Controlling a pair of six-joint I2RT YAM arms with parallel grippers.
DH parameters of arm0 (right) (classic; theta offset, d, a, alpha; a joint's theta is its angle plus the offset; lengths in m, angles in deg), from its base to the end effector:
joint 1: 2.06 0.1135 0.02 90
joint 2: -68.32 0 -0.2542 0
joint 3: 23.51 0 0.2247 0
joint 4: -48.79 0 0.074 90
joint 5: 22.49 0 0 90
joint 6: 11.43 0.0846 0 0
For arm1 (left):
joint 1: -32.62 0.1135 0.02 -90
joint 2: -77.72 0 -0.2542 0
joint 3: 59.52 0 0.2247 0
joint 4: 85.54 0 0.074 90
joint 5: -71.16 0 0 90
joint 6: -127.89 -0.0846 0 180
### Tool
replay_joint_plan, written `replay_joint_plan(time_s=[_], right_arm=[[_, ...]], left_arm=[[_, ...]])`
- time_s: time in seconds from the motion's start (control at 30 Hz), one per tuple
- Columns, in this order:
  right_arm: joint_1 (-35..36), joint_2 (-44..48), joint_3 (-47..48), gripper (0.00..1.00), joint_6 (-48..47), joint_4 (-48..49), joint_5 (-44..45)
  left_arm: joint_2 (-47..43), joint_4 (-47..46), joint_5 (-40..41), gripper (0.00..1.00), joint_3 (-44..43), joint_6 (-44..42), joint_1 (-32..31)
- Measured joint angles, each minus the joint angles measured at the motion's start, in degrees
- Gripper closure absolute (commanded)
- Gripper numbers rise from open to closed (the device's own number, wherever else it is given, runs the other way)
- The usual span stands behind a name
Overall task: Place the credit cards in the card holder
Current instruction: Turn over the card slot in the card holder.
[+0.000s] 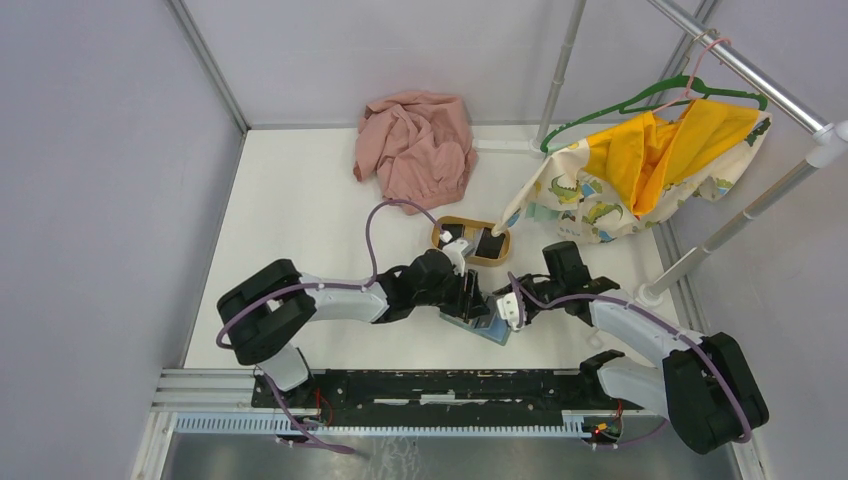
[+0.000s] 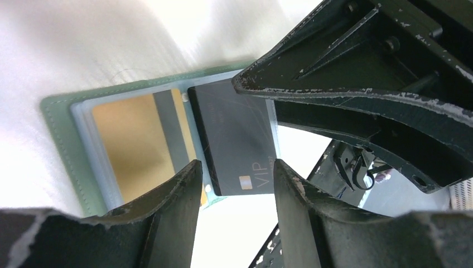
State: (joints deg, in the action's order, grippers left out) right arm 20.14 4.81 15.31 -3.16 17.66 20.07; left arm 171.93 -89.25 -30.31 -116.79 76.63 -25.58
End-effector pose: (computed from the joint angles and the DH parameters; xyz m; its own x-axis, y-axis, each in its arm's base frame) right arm 0.1473 0.1274 0.1386 0.5219 -0.5099 -0.6838 -0.8499 -0.2417 -0.4683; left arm 0.1699 -0.3059 0.1460 -0.8013 0.1286 -0.5843 0.5373 0.5840 -0.6085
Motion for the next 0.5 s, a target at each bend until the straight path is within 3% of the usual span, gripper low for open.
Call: replay_joint_plan(time_s=[0.2, 0.5], right_arm=[[1.8, -0.4, -1.3, 0.61, 9.4, 7.4, 0.0], [7.1, -4.5, -1.4, 0.56, 29.7, 21.5, 5.3]], left_arm=[[-6.1, 4.5, 6.1, 0.45, 2.6, -0.2, 0.0], [-24.9, 12.5, 23.6, 0.45, 8.4, -1.0, 0.1]])
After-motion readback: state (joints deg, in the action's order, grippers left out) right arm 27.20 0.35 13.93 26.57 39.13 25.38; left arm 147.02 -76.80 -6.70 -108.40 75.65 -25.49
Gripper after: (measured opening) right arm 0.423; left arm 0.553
